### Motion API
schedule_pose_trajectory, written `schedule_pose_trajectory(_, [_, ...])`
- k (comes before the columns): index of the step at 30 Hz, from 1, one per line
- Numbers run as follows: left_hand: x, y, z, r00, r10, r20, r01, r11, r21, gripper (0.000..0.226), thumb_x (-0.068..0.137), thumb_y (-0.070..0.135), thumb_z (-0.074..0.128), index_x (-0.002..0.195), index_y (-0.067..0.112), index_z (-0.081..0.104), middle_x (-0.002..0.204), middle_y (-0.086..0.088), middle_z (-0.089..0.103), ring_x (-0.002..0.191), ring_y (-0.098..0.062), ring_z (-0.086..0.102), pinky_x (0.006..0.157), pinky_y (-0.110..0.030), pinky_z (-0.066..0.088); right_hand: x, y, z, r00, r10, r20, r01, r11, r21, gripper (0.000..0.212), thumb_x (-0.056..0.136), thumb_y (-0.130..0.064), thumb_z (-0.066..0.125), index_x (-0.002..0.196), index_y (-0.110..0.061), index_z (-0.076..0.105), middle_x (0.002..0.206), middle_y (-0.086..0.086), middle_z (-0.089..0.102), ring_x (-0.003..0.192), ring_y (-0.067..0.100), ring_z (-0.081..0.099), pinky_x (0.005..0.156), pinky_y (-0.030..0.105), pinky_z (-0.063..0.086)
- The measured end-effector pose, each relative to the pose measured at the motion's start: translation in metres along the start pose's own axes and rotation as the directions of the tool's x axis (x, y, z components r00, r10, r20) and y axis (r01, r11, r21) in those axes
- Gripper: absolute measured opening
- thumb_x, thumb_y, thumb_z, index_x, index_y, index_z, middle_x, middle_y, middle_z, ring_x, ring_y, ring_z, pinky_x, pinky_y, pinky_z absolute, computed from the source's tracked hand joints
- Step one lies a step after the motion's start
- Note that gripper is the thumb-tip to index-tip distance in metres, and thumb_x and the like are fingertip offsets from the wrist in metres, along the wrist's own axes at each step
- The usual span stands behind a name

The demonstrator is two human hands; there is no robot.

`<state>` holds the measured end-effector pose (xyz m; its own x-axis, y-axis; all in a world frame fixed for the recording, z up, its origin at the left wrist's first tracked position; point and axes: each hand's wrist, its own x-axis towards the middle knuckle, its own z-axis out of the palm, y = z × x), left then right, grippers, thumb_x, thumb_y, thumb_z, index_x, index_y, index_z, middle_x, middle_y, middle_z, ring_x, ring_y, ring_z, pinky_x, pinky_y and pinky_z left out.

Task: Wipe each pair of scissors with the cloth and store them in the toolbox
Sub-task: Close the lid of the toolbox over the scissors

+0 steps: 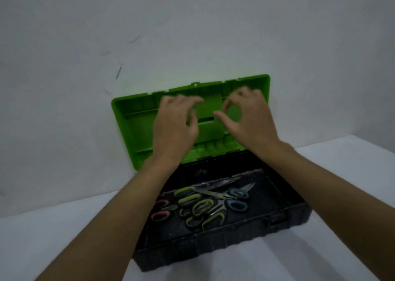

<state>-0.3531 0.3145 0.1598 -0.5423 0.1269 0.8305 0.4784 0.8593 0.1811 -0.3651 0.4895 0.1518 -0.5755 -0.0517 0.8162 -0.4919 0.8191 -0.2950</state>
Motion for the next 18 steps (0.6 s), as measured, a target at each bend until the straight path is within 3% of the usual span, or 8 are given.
schedule_pose_trajectory(2, [0.020,-0.006,-0.005,0.999,0.025,-0.044,-0.023,0.998,0.053,0.038,0.090,0.015,0.056,0.128,0.021,0.059,0.120,-0.003,0.060,0.114,-0.023,0.046,0.094,-0.030,0.038,0.023,-0.004,0.002,1.000,-0.025,-0.005,0.025,0.999,-0.031,0.039,0.085,-0.041,0.066,0.118,-0.021,0.059,0.123,0.000,0.054,0.116,0.021,0.045,0.095,0.032,0.038])
schedule_pose_trajectory(4, [0.031,-0.012,-0.008,0.999,-0.038,0.015,0.036,0.990,0.139,0.044,0.094,0.023,0.051,0.138,0.021,0.049,0.135,-0.004,0.053,0.127,-0.026,0.041,0.106,-0.040,0.035,0.039,-0.007,0.008,0.994,-0.012,0.113,0.025,0.994,-0.110,0.055,0.089,-0.043,0.058,0.139,-0.023,0.044,0.142,0.000,0.046,0.133,0.022,0.036,0.110,0.042,0.032])
schedule_pose_trajectory(8, [0.032,-0.021,-0.008,0.968,-0.151,0.201,0.092,0.957,0.274,0.045,0.102,0.036,0.036,0.144,0.021,0.043,0.144,-0.002,0.050,0.135,-0.024,0.039,0.117,-0.045,0.021,0.043,-0.008,0.014,0.960,0.052,0.273,-0.003,0.984,-0.176,0.053,0.096,-0.049,0.044,0.145,-0.029,0.037,0.148,-0.004,0.041,0.140,0.019,0.029,0.116,0.056,0.018])
schedule_pose_trajectory(14, [0.007,-0.006,-0.044,0.998,-0.021,0.062,0.006,0.973,0.231,0.024,0.098,0.021,0.049,0.113,0.027,0.067,0.112,0.004,0.065,0.102,-0.024,0.056,0.086,-0.040,0.035,0.003,-0.019,-0.022,0.997,0.014,0.076,-0.004,0.992,-0.128,0.033,0.096,-0.047,0.043,0.123,-0.036,0.059,0.125,-0.013,0.058,0.122,0.016,0.046,0.109,0.054,0.027])
schedule_pose_trajectory(18, [-0.034,0.008,-0.068,0.994,0.057,0.090,-0.073,0.979,0.188,0.015,0.091,0.020,0.061,0.103,0.025,0.068,0.101,0.004,0.063,0.093,-0.024,0.056,0.077,-0.036,0.034,-0.066,-0.026,-0.039,1.000,-0.014,0.002,0.014,0.997,-0.071,0.040,0.100,-0.044,0.032,0.130,-0.034,0.056,0.134,-0.013,0.052,0.131,0.015,0.039,0.109,0.055,0.022])
